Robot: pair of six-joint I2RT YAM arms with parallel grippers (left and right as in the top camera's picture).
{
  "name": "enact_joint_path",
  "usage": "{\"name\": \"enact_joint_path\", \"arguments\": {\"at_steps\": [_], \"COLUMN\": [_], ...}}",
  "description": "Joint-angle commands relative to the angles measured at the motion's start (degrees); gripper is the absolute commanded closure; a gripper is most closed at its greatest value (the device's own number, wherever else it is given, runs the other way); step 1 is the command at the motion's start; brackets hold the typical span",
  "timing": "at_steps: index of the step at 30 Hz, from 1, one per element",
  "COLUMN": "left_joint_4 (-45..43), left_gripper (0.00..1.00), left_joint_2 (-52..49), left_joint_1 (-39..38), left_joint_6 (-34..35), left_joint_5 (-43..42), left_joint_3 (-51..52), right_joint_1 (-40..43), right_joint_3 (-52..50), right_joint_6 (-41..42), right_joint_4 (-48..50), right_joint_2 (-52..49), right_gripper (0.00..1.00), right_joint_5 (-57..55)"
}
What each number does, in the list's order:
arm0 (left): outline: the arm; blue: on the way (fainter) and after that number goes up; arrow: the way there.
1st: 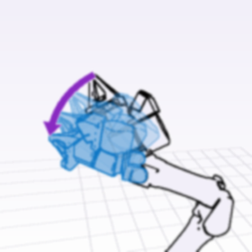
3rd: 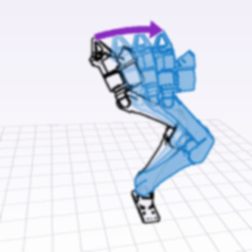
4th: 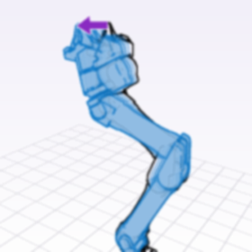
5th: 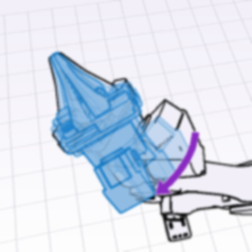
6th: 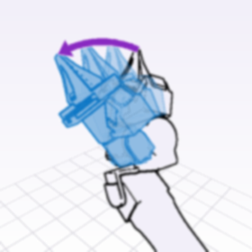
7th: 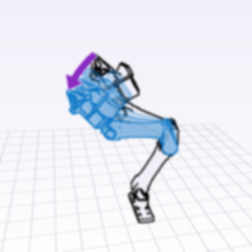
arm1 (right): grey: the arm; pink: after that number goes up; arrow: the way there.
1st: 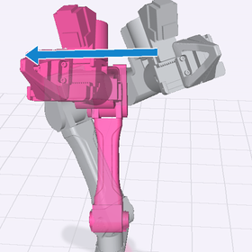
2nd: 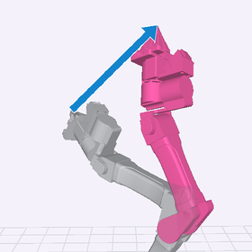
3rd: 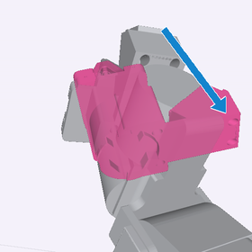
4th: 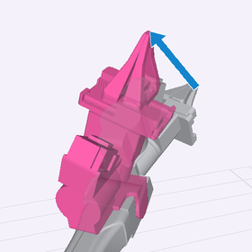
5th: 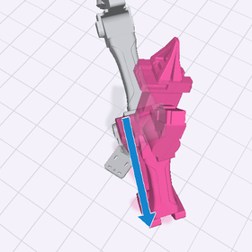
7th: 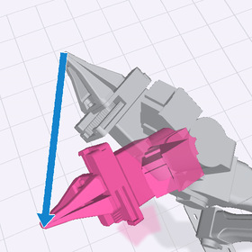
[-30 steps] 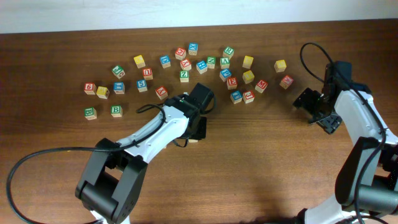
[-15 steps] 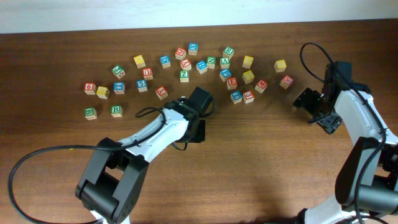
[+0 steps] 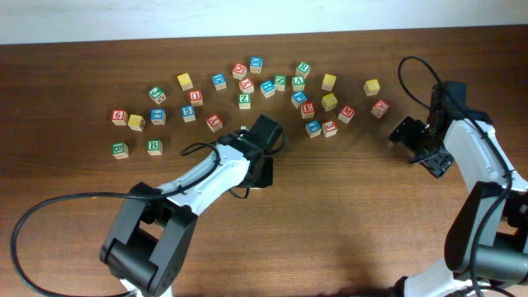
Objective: Spell out ICRA
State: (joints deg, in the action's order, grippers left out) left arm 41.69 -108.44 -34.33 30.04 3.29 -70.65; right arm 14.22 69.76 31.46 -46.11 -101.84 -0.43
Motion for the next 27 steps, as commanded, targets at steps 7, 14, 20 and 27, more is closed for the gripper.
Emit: {"name": "enact_joint_path", "arguments": {"at_steps": [7, 14, 20, 27], "left_joint_4": [-1.4, 1.6, 5.9, 8.9], "left_gripper": [0.77, 0.78, 0.81, 0.81], "left_joint_2": [-0.6, -0.6, -0.6, -0.6], "left_joint_1": [-0.2, -0.1, -0.1, -0.1], "left_joint_6": [0.6, 0.5, -1.4, -1.4], "left_joint_5": [0.6, 3.8, 6.5, 8.2], "left_joint_3": [0.4, 0.4, 0.4, 0.4], "right_joint_1": [0.1, 0.1, 0.1, 0.1], "right_joint_3": [0.8, 0.8, 0.8, 0.8], "right_joint_6": [0.1, 0.1, 0.1, 0.1], "right_joint_4": [0.0, 0.0, 0.0, 0.0], "right_joint_2": [1.2, 1.2, 1.2, 1.2], "right_gripper": [0.02, 0.02, 0.02, 0.02], "right_joint_5": [-0.4, -0.4, -0.4, -0.4]}}
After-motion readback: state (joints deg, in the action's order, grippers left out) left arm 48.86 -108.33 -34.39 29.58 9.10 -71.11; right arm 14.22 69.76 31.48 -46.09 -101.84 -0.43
